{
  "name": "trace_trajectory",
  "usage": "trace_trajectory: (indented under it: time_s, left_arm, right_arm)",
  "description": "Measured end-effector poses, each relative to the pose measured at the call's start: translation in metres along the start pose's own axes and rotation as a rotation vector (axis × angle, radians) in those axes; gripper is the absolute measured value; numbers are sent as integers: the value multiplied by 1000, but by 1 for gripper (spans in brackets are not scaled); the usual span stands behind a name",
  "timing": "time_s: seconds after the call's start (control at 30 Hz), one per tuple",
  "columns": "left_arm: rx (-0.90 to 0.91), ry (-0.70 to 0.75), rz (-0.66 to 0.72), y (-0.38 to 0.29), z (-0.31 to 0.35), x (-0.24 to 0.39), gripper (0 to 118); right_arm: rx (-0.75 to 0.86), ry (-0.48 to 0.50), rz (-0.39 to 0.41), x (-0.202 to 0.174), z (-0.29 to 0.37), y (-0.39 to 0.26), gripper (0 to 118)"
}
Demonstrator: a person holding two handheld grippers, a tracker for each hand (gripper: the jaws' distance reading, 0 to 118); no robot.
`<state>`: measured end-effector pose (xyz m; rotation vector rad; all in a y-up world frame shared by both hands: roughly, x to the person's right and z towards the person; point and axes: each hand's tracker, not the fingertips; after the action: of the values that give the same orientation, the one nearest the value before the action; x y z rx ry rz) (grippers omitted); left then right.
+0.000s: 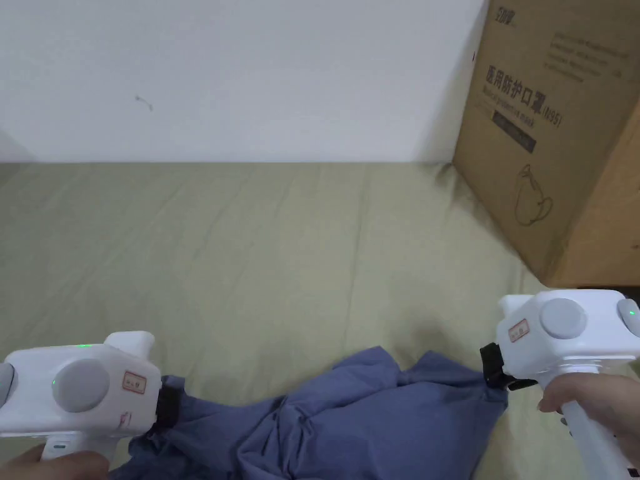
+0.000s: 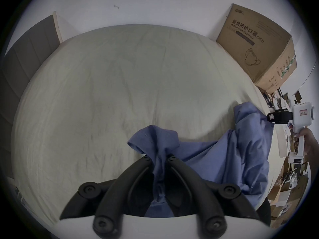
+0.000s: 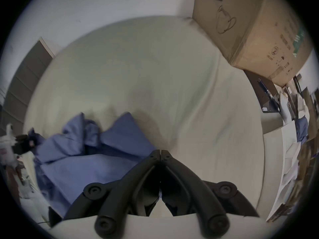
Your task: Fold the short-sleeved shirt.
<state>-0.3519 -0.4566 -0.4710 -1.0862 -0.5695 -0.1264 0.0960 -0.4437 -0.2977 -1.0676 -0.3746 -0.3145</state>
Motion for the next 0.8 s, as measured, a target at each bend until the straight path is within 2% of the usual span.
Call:
trace_trajectory:
  time_s: [0.07, 0.2, 0.3, 0.6, 0.8]
  left_arm:
    - [27, -3, -1, 1, 16, 1, 8]
    - [100, -7, -7, 7, 57, 2, 8]
    - [164, -15, -1, 15, 99, 1, 8]
    - [374, 18, -13, 39, 245, -4, 8]
    - [514, 53, -36, 69, 326, -4, 8]
  right_arm:
    - [61, 87, -63, 9, 23, -2, 0]
    - [159, 197, -116, 30, 74, -1, 0]
    - [239, 247, -144, 28, 129, -12, 0]
    - [443, 259, -119, 41, 270, -12, 0]
    - [581, 213, -127, 57, 352, 18, 0]
